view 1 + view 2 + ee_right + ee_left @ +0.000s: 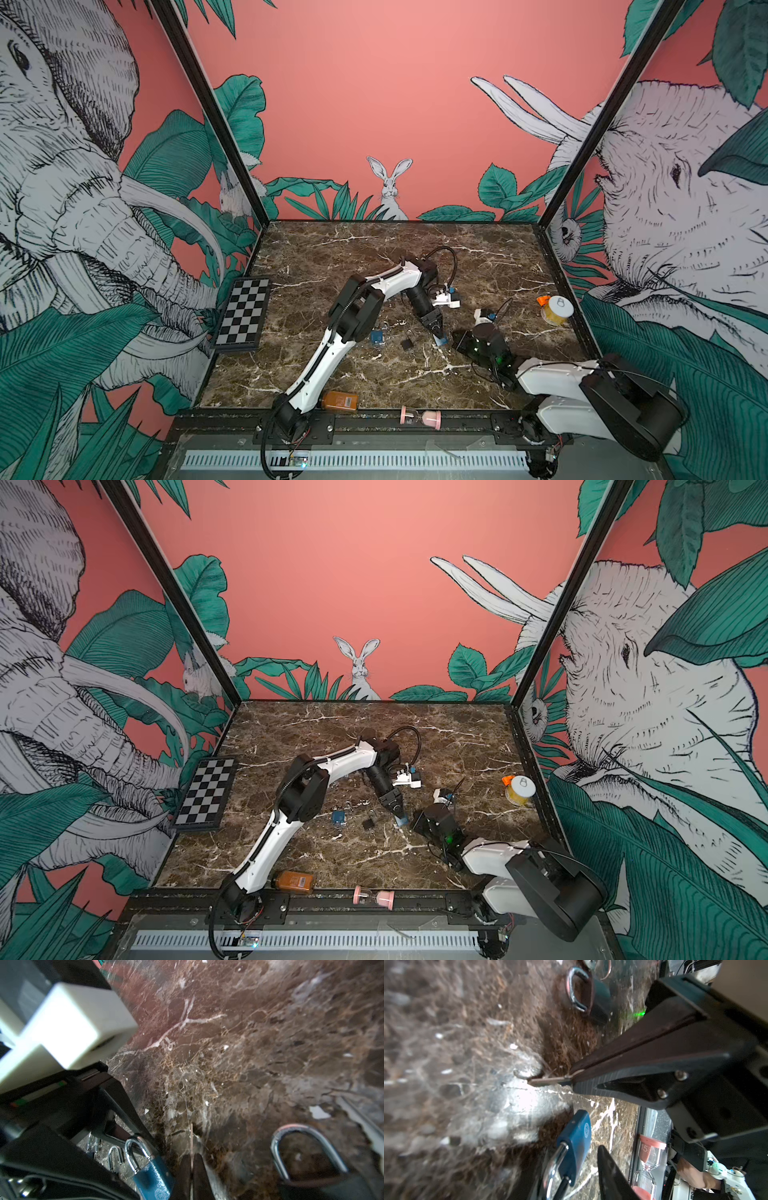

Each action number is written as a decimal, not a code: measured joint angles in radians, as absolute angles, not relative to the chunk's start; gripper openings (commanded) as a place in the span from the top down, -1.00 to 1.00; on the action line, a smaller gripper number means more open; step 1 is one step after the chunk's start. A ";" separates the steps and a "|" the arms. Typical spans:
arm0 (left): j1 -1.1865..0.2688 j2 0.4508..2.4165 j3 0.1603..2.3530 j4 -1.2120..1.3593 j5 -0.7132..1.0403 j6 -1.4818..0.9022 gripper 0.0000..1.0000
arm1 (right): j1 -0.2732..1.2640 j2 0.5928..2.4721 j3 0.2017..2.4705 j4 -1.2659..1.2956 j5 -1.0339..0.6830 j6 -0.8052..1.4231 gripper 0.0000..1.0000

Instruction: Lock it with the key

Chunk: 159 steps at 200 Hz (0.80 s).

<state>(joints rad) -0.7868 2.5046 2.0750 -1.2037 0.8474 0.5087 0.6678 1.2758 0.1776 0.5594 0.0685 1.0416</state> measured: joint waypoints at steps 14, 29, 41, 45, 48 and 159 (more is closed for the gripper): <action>-0.787 2.505 2.079 -1.201 0.844 0.508 0.08 | 0.670 1.272 0.177 0.558 0.069 1.044 1.00; -0.787 2.505 2.086 -1.196 0.842 0.501 0.02 | 0.670 1.261 0.176 0.556 0.072 1.044 0.90; -0.787 2.505 2.093 -1.193 0.837 0.494 -0.05 | 0.670 1.250 0.176 0.554 0.073 1.045 0.77; -0.787 2.505 2.095 -1.192 0.838 0.490 -0.07 | 0.671 1.246 0.176 0.553 0.074 1.045 0.74; -0.787 2.505 2.096 -1.190 0.834 0.490 -0.08 | 0.671 1.242 0.175 0.553 0.075 1.045 0.73; -0.764 2.350 1.940 -0.966 0.636 0.365 -0.26 | 0.675 1.031 0.193 0.324 0.134 0.989 0.58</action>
<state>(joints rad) -0.7643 2.3505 1.9404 -0.9665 0.6357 0.3649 0.6746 1.0309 0.1932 0.3244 0.1345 0.9894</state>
